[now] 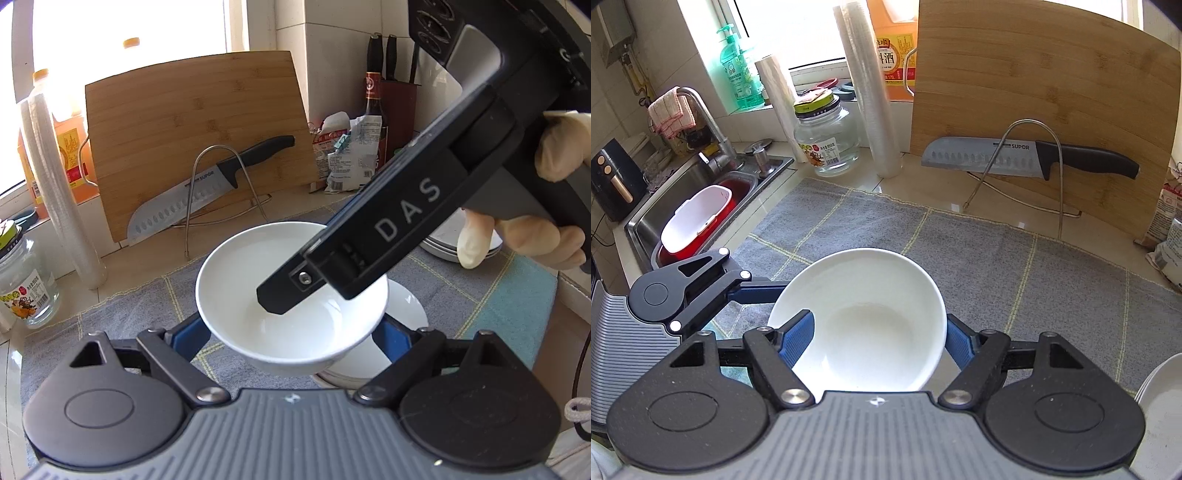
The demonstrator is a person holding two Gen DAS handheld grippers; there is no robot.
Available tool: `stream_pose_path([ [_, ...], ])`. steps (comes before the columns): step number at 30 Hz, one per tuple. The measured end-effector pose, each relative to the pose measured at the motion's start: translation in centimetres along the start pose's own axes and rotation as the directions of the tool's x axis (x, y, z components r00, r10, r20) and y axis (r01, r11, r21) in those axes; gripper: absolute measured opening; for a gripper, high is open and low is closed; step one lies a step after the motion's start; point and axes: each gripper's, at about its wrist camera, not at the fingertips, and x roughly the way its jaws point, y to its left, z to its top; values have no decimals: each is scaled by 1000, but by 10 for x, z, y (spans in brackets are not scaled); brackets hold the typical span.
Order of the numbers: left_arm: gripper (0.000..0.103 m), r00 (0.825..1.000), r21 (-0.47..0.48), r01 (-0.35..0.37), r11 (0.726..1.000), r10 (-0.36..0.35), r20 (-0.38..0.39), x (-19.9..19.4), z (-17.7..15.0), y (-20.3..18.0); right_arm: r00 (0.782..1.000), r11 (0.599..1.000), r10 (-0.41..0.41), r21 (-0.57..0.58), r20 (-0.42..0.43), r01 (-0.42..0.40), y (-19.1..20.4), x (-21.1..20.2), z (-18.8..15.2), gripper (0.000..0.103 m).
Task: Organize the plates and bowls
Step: 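Lower the held bowl into the stacked bowls with the right gripper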
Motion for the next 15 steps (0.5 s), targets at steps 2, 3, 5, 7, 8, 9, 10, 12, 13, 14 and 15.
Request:
stream_pose_path([
  [2, 93, 1000, 6, 10, 1000, -10, 1, 3, 2, -1, 1000, 1000, -6, 13, 0, 6, -4, -3, -4, 80],
  [3, 93, 1000, 8, 15, 1000, -15, -1, 5, 3, -2, 1000, 1000, -8, 18, 0, 8, -6, -4, -5, 80],
  [5, 93, 1000, 12, 29, 1000, -29, -1, 7, 4, -7, 1000, 1000, -17, 26, -3, 17, -10, -7, -9, 80],
  [7, 93, 999, 18, 42, 999, -42, -5, 10, 4, -12, 1000, 999, -24, 38, -6, 24, -14, -9, -14, 80],
  [8, 93, 999, 21, 48, 999, -48, -7, 12, 4, -14, 1000, 999, -28, 42, -8, 28, -16, -10, -16, 80],
  [9, 93, 998, 24, 54, 998, -54, -11, 14, 4, -17, 999, 998, -32, 46, -10, 32, -17, -11, -18, 80],
  [10, 93, 998, 26, 60, 998, -60, -14, 16, 3, -19, 999, 998, -35, 50, -12, 36, -19, -12, -20, 80],
  [12, 93, 997, 27, 73, 997, -72, -21, 18, 3, -22, 999, 997, -41, 59, -18, 42, -22, -13, -23, 80],
  [13, 93, 997, 29, 78, 997, -77, -24, 20, 3, -24, 999, 997, -43, 63, -20, 44, -23, -13, -25, 80],
  [14, 93, 996, 30, 83, 996, -82, -27, 21, 3, -25, 999, 997, -44, 67, -22, 45, -24, -13, -27, 80],
  [15, 93, 996, 30, 88, 996, -87, -31, 22, 3, -26, 999, 996, -45, 71, -25, 47, -26, -13, -28, 80],
])
